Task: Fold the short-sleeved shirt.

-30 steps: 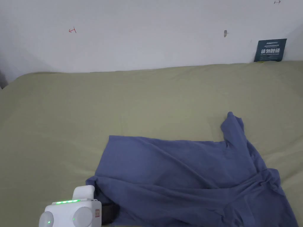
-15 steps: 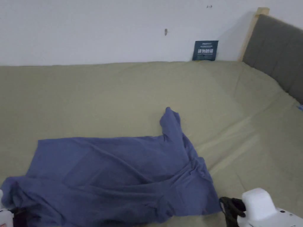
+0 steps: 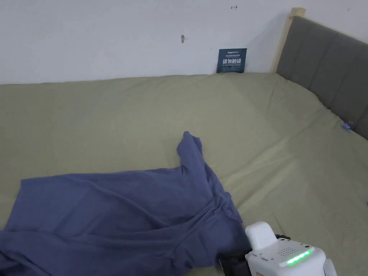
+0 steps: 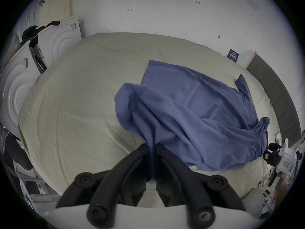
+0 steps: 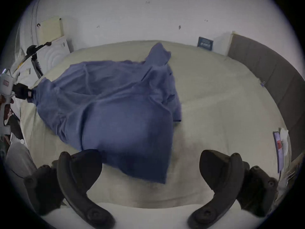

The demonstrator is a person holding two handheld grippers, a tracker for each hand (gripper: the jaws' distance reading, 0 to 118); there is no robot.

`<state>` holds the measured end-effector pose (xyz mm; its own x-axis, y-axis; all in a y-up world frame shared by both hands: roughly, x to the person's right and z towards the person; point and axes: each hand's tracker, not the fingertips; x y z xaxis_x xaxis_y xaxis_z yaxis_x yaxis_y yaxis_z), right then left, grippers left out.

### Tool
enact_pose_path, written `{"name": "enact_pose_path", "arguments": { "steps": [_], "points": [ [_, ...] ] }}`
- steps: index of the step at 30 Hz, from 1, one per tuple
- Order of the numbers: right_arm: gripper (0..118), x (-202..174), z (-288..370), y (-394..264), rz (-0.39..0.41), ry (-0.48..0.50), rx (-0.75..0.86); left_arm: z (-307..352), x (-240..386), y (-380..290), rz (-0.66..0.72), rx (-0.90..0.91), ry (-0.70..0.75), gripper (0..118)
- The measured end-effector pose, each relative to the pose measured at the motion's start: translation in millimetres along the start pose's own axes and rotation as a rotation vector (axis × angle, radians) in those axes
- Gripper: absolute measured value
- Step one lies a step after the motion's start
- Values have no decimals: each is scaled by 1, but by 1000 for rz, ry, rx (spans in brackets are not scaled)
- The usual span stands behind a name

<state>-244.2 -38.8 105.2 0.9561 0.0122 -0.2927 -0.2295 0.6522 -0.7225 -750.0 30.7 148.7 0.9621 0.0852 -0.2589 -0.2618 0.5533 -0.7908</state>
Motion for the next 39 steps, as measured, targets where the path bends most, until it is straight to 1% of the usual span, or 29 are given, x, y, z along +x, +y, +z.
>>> {"name": "enact_pose_path", "arguments": {
  "steps": [1,2,3,4,5,6,7,12,17,20,23,27,29,35,38,39],
  "points": [
    [112,-1,-1,0,8,10,5,0,-1,0,0,-2,1,7],
    [97,-3,2,-2,8,17,11,-1,-1,0,-1,-2,2,7],
    [67,-6,3,-2,6,14,13,-1,-2,0,1,-4,1,7],
    [24,-10,5,-1,10,23,31,0,-4,0,9,-5,-5,7],
    [12,-14,8,0,17,45,46,2,-5,0,14,-4,-7,7],
    [12,-18,13,0,36,20,35,4,-6,-1,17,-1,-12,7],
    [12,-19,17,0,41,23,36,6,-7,-1,17,3,-18,7],
    [12,-8,51,2,-9,79,85,24,-13,-3,33,10,-58,7],
    [12,4,92,-6,-14,106,114,51,-21,-13,27,29,-69,7],
    [12,7,110,-19,-11,121,113,63,-28,-25,5,19,-62,7],
    [12,7,124,-35,-18,128,105,76,-36,-43,12,-4,-71,7],
    [12,4,133,-52,-38,138,79,87,-37,-66,-27,-41,-62,7],
    [12,1,135,-57,-36,135,69,88,-39,-74,-32,-51,-63,7],
    [12,-1,138,-65,-64,138,64,89,-43,-89,-26,-85,-58,7],
    [13,-2,133,-70,-63,143,47,89,-48,-95,-12,-106,-69,7],
    [22,-3,128,-71,-60,140,23,86,-49,-98,-10,-108,-70,7]
  ]
}}
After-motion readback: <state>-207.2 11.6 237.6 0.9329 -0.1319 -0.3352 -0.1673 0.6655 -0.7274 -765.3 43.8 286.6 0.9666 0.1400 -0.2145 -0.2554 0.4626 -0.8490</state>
